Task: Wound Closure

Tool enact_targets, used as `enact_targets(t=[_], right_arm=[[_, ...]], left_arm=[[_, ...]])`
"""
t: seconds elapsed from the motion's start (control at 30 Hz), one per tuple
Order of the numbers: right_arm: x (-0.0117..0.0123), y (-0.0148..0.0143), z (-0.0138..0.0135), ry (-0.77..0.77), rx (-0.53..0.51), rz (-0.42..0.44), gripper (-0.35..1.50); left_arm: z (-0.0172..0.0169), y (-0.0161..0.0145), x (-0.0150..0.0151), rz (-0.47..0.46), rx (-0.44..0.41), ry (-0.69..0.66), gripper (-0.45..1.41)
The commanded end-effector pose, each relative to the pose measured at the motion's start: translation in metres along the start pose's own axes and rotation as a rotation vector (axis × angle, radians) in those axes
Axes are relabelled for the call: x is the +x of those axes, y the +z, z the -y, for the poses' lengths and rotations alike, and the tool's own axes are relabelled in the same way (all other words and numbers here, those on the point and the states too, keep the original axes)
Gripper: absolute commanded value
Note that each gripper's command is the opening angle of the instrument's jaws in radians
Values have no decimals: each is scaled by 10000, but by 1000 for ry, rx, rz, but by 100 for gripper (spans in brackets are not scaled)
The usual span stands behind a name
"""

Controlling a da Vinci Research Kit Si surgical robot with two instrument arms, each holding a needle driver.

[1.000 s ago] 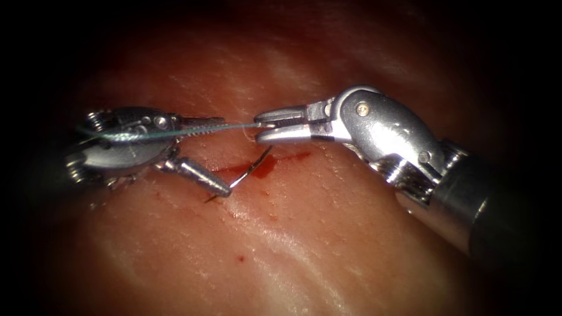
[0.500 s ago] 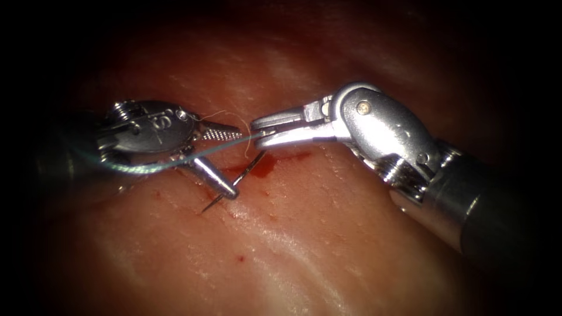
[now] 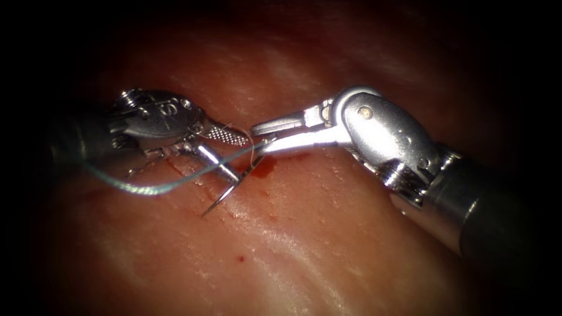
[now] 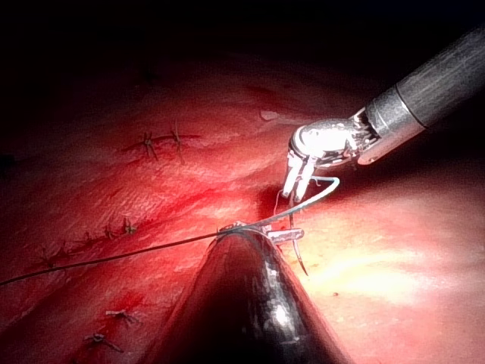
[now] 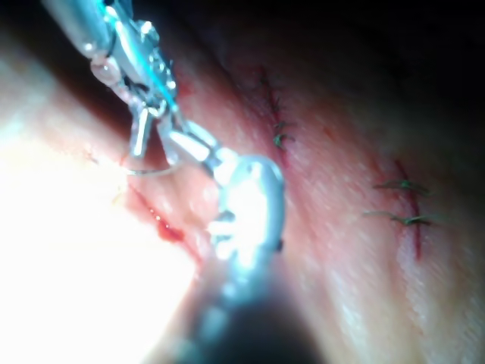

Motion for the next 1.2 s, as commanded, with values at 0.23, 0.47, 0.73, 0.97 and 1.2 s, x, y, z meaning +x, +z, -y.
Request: enact_targets(t=[0.23,0.47,0.73,0.97,1.2], right_arm=[[-2,7,-8,-18,-7,1,-35],[-1,8,-7,-23,-9,3,-35],[2,11,-2,-34,3,-6,-35],[1,13,3,-40,12,-16,-35],[1,10,2,-39,13,-13,-35]], left_arm=[[4,16,-2,1,0,11,32],[2,20,-8,23,-19,13,26],[1,29,-11,54,-112,49,-1],[3,31,-11,62,-161,77,-45],[3,31,-12,42,-168,84,-45]])
